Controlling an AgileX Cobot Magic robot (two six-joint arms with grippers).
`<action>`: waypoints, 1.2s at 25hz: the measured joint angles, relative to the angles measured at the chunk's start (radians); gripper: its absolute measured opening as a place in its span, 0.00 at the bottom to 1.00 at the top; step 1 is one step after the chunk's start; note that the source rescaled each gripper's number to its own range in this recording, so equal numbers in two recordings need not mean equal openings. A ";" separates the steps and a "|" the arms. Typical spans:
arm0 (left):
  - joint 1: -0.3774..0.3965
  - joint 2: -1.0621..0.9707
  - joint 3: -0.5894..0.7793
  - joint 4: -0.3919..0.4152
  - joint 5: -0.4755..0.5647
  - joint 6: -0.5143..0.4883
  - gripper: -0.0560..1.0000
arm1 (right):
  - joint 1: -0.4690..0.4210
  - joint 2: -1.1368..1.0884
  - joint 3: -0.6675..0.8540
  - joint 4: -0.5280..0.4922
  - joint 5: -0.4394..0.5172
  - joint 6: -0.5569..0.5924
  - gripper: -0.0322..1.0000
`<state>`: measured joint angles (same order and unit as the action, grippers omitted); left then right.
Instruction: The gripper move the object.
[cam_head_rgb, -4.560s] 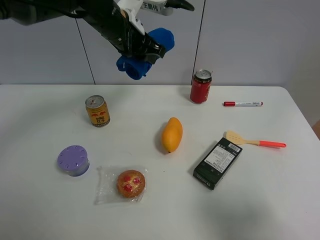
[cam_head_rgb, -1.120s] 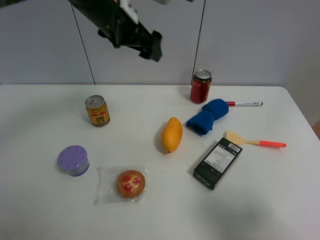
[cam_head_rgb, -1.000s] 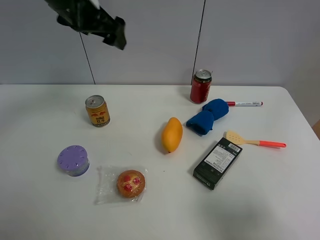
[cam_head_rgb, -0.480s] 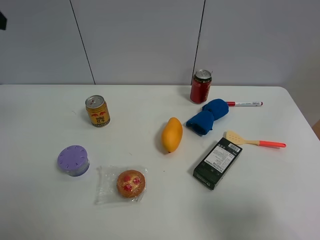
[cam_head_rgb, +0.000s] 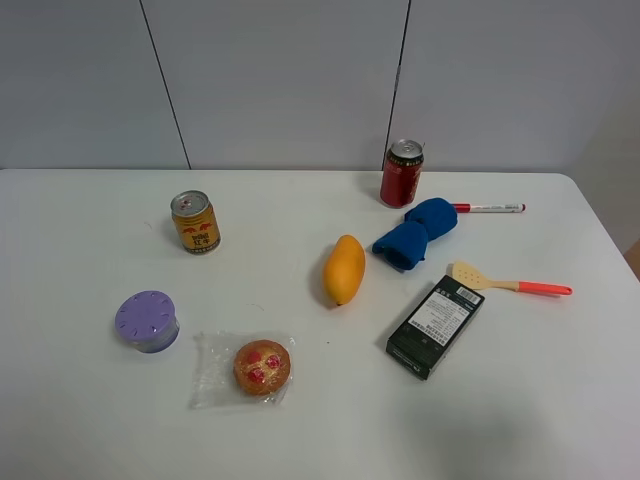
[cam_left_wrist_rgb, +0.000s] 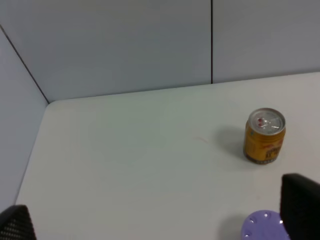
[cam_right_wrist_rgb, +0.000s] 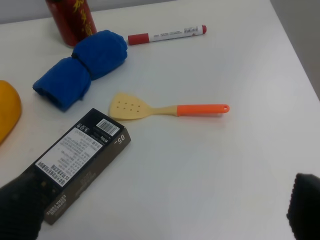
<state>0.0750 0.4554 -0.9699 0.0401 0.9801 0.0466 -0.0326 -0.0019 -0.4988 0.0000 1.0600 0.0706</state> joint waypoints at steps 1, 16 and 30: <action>0.000 -0.043 0.030 -0.003 -0.001 -0.001 1.00 | 0.000 0.000 0.000 0.000 0.000 0.000 1.00; 0.000 -0.419 0.379 -0.040 -0.019 -0.033 1.00 | 0.000 0.000 0.000 0.000 0.000 0.000 1.00; 0.000 -0.441 0.463 -0.045 0.066 -0.034 1.00 | 0.000 0.000 0.000 0.000 0.000 0.000 1.00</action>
<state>0.0750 0.0147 -0.5066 -0.0053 1.0459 0.0122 -0.0326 -0.0019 -0.4988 0.0000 1.0600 0.0706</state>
